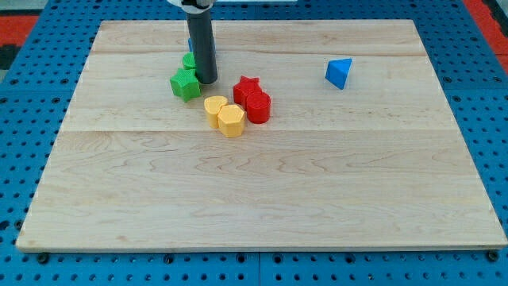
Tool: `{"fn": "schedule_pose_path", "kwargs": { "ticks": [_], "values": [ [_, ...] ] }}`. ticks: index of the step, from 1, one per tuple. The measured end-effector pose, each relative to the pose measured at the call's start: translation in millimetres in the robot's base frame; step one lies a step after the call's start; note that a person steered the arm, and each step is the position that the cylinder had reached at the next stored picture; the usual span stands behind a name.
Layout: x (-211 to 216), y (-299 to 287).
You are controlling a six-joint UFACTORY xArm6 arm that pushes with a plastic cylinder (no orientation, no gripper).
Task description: Move the blue cube towards the blue triangle
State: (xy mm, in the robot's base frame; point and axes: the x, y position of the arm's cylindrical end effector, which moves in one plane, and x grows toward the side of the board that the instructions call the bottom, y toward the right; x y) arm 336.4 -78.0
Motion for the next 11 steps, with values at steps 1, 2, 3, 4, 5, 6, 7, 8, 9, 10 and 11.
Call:
{"fn": "schedule_pose_path", "kwargs": {
  "ticks": [1,2,3,4,5,6,7,8,9,10,11],
  "values": [
    [-5,-1],
    [-17,38],
    [-52,38],
    [-79,17],
    [-111,10],
    [-113,-60],
    [-108,-98],
    [-85,-98],
    [-74,-46],
    [-74,69],
    [-37,116]
  ]
}}
